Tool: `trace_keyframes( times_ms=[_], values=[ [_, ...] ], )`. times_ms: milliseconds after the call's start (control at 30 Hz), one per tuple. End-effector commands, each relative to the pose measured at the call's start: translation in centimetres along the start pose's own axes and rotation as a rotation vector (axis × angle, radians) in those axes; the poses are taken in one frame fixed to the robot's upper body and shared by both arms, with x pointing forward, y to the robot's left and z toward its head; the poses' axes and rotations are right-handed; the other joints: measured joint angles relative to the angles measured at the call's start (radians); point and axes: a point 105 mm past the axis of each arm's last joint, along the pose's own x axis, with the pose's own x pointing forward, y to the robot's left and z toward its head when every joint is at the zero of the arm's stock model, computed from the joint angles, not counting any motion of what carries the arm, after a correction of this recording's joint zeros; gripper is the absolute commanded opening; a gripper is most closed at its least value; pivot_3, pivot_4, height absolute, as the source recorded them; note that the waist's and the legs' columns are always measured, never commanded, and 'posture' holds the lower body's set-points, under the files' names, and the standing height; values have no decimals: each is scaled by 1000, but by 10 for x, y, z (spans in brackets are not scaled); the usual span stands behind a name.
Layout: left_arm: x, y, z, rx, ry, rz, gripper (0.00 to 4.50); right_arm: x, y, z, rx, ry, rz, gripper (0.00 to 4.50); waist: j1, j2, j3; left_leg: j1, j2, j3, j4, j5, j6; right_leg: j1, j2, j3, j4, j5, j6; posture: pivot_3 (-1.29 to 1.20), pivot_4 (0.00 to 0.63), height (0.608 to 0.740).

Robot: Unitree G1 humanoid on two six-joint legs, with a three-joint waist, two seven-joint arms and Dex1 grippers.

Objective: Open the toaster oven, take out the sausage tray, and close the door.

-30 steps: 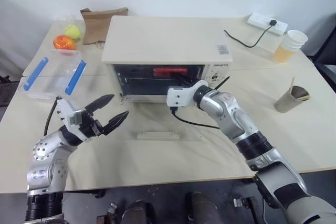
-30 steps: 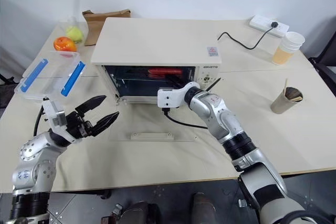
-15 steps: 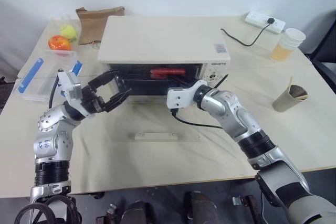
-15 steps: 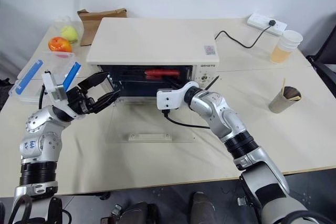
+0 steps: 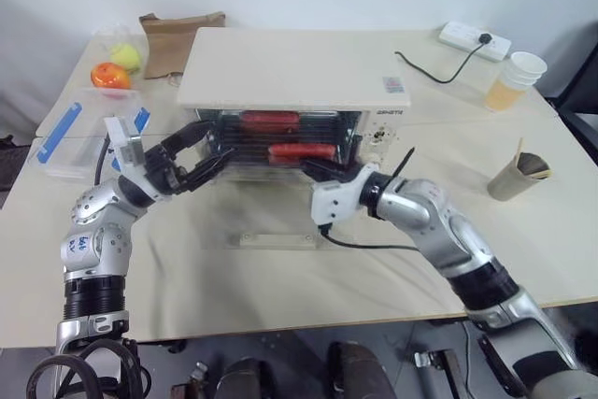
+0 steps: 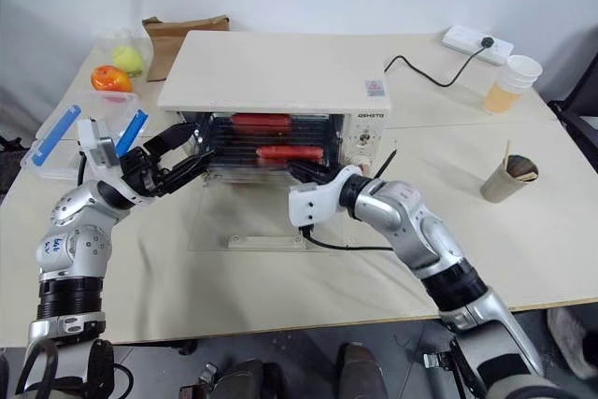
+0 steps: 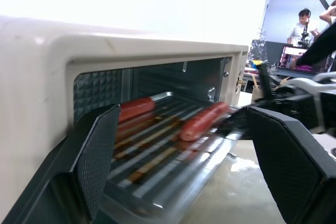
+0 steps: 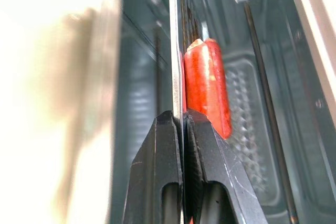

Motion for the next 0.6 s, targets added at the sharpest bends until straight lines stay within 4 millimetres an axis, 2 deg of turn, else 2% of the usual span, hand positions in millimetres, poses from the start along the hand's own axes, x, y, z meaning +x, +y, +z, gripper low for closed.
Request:
trace_keyframes(
  times_ms=[33,267,433,600],
  values=[
    [-2,3,8,22,-4,13,4075,-16,-8,12,-29,-44,-25,19,11,0,0,0,0,0,0,0,0,0,0,0,0,0,0,0,150,740],
    [-8,0,-2,-18,42,4,4075,-50,5,23,-32,-38,-9,19,48,0,0,0,0,-1,0,0,0,1,0,0,-1,0,0,0,150,740],
    [-18,-1,-7,-60,78,13,4075,-69,12,30,-33,-52,14,19,45,-1,1,-1,-2,-2,2,0,0,2,0,-2,-1,0,0,0,150,740],
    [-31,-10,-8,-133,121,2,4075,-76,9,32,-57,-62,-2,19,45,-2,1,-1,-1,-2,2,1,-1,2,0,-2,-1,0,0,0,150,740]
  ],
)
